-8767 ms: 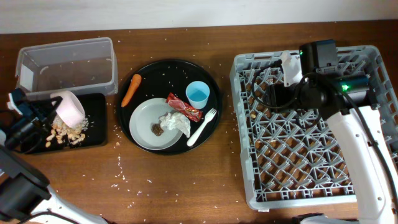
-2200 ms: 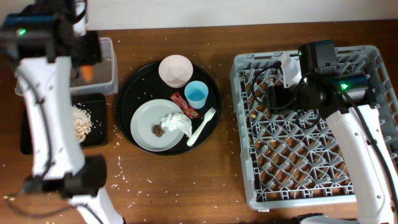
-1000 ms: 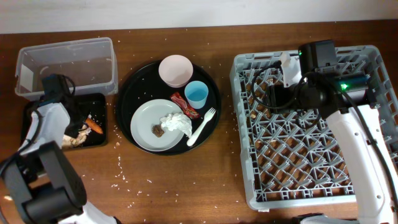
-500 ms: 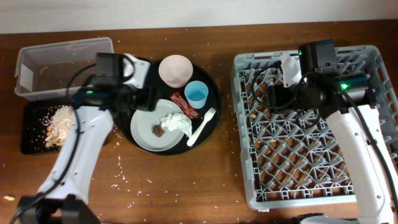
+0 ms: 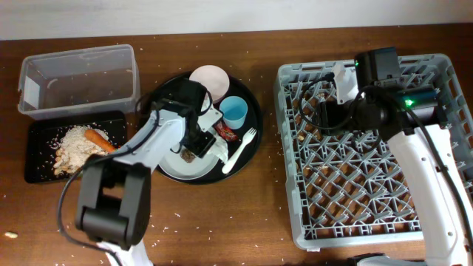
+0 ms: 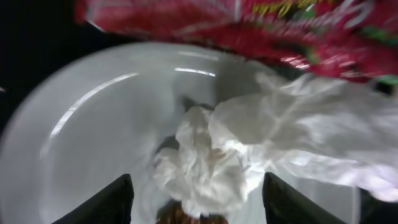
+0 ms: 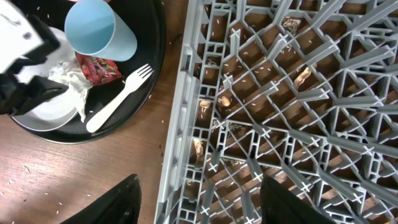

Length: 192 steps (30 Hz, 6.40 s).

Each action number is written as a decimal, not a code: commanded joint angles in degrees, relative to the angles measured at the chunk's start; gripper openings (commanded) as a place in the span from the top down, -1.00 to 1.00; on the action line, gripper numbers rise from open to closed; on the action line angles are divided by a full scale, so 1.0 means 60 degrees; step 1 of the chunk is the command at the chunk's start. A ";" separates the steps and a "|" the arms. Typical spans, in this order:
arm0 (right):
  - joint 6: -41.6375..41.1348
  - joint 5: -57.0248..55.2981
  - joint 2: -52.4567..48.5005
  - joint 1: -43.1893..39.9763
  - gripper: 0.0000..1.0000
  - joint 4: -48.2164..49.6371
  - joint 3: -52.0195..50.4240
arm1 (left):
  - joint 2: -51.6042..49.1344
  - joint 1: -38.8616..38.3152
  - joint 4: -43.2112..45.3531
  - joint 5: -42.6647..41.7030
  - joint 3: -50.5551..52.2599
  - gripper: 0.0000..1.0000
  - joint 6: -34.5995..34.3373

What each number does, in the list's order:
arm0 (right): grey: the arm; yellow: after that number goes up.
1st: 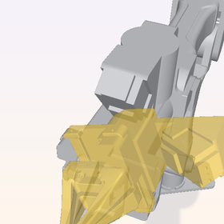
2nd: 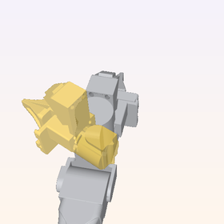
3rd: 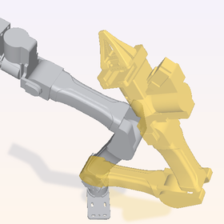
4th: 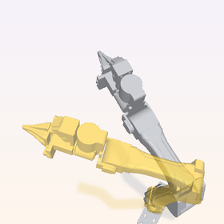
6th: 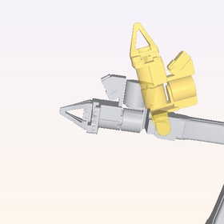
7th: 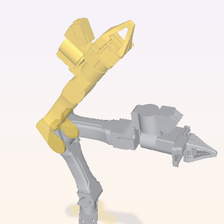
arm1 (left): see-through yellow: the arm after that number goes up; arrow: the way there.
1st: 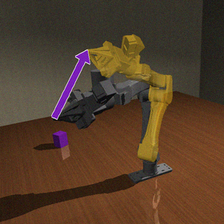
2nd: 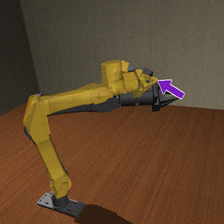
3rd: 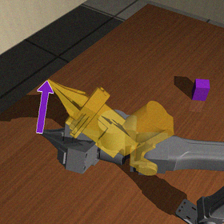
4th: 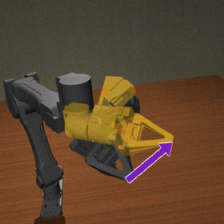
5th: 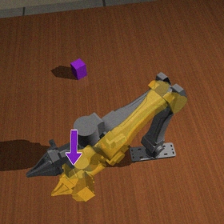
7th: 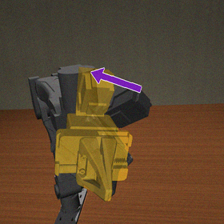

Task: Sort waste into correct bins and load items into the dishwasher rack
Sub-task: 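Grasp the white tissue from the plate and drop it in clear bin, then grasp the blue cup with the left gripper and lift it, then hand the blue cup from the left gripper to the right gripper, then place the blue cup upside down in the dish rack with right gripper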

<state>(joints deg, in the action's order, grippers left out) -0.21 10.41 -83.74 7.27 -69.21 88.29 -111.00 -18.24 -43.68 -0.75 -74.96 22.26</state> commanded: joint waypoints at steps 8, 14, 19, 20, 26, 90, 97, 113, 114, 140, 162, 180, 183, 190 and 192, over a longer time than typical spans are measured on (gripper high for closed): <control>-0.0051 -0.0084 0.0000 -0.0036 -0.21 -0.0080 0.0124 | -0.0929 0.0004 0.0237 0.0124 -0.0135 0.99 0.0146; -0.0055 -0.0084 0.0000 -0.0036 -0.21 -0.0084 0.0124 | -0.0535 0.0572 -0.1872 0.0095 -0.3388 0.99 -0.1534; -0.0051 -0.0087 0.0000 -0.0036 -0.21 -0.0076 0.0124 | -0.0404 0.2976 -0.1847 0.0288 -0.5559 0.99 -0.2685; -0.0051 -0.0087 0.0000 -0.0036 -0.21 -0.0069 0.0124 | -0.0426 0.3595 -0.1424 0.0528 -0.5537 0.99 -0.2860; -0.0055 -0.0084 0.0000 -0.0036 -0.21 -0.0073 0.0124 | -0.0958 0.5869 0.1060 0.0521 -0.5147 0.03 -0.3570; -0.0051 -0.0084 0.0000 -0.0036 -0.20 -0.0146 0.0124 | -0.1931 -0.0390 -0.2084 -0.1417 -0.5122 0.99 -0.4357; -0.0605 0.0543 0.0000 -0.0036 -0.20 0.0867 0.0124 | -0.1851 0.1617 -0.3880 -0.5606 -0.7009 0.99 -0.3719; -0.1049 0.3486 0.0000 -0.0036 -0.47 0.3013 0.0124 | -0.1854 0.3024 -0.4452 -1.1326 -0.7009 0.99 -0.2652; -0.1049 0.3486 -0.0022 -0.0036 -0.52 0.3282 0.0124 | -0.1854 0.3024 -0.4441 -1.1726 -0.7009 0.99 -0.2652; -0.1056 0.8830 -0.2714 0.1541 -0.68 0.9624 0.0124 | -0.1854 0.2918 -0.4018 -1.4906 -0.7009 0.99 -0.2845; -0.2058 0.8896 -0.2790 -0.0036 -0.08 1.0233 0.0124 | -0.1854 0.2754 -0.3876 -1.3945 -0.7009 0.61 -0.2834; -0.1362 0.0029 0.0171 -0.1894 -0.01 -0.0066 0.0645 | -0.1854 0.2754 -0.3803 -0.5107 -0.7009 0.15 -0.2830; -0.1370 -0.0954 0.0106 -0.1836 -0.01 -0.1905 0.0641 | -0.1854 0.2754 -0.3803 -0.4554 -0.7009 0.15 -0.2834; -0.2816 -0.2772 -0.0627 0.0259 -0.01 -0.3548 0.0623 | -0.1854 0.2754 -0.3818 -0.4539 -0.7009 0.15 -0.2834; -0.2991 -0.2790 -0.1005 0.0543 -0.01 -0.3661 0.0390 | -0.1854 0.2754 -0.3832 -0.4539 -0.7009 0.15 -0.2834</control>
<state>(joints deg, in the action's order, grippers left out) -15.22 -2.85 -87.66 8.99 -90.72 91.57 -122.69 -1.65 -66.61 -28.40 -116.22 4.93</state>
